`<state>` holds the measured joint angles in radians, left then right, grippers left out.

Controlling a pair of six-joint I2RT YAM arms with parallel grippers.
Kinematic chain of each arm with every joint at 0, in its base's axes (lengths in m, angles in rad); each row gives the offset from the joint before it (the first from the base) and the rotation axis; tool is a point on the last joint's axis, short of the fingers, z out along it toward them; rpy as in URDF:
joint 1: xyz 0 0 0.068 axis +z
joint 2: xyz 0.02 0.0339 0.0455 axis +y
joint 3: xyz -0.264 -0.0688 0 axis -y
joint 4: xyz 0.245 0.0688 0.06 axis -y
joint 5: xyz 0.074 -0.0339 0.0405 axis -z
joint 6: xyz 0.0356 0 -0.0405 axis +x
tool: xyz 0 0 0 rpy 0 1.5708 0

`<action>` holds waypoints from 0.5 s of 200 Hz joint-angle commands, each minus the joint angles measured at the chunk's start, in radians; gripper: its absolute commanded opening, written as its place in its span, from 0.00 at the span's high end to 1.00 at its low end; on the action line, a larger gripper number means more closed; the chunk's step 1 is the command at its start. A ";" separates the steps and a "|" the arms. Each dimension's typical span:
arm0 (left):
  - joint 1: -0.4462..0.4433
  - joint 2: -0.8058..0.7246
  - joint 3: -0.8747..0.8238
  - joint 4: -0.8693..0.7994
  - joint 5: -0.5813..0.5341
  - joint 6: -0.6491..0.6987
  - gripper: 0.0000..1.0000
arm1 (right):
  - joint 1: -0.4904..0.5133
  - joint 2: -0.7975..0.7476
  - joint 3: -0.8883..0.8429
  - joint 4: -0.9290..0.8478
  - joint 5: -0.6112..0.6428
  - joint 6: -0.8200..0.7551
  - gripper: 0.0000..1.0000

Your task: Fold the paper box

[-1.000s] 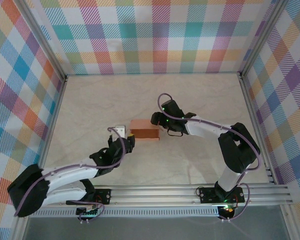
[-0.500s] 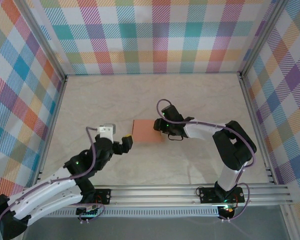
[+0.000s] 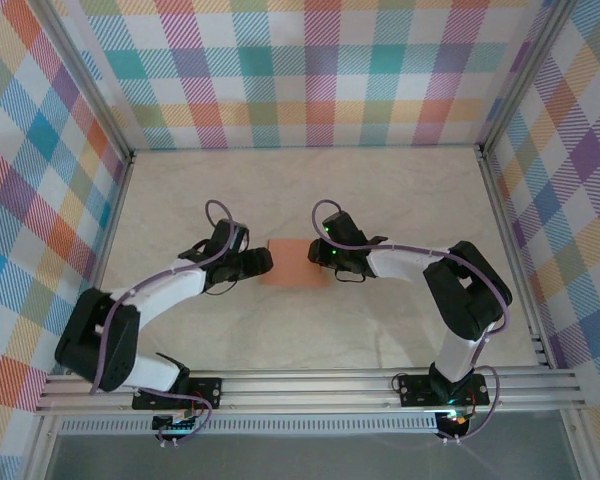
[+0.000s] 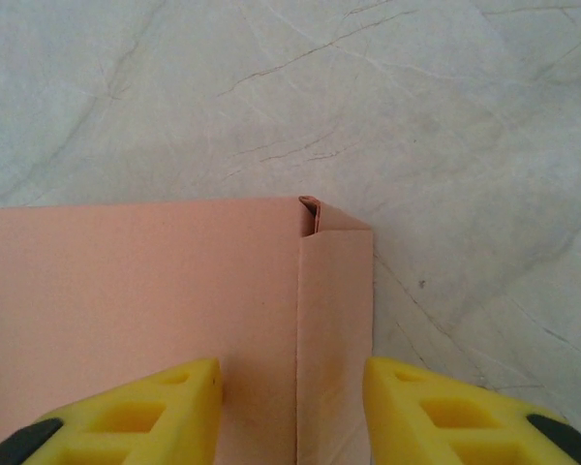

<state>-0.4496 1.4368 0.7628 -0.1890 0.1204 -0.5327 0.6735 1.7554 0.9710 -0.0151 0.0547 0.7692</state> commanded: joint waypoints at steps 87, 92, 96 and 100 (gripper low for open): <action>0.099 0.115 -0.041 0.181 0.217 -0.040 0.70 | -0.064 -0.073 -0.110 0.154 -0.219 0.071 0.33; 0.105 0.118 -0.047 0.190 0.226 -0.043 0.71 | -0.066 -0.075 -0.110 0.155 -0.227 0.074 0.32; 0.109 0.121 -0.051 0.199 0.234 -0.047 0.71 | -0.067 -0.077 -0.109 0.156 -0.231 0.076 0.32; 0.114 0.124 -0.055 0.206 0.242 -0.050 0.72 | -0.067 -0.079 -0.110 0.161 -0.236 0.080 0.32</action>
<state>-0.3592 1.5341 0.7414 -0.0387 0.3000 -0.5613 0.6170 1.7134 0.8677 0.0723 -0.0956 0.8101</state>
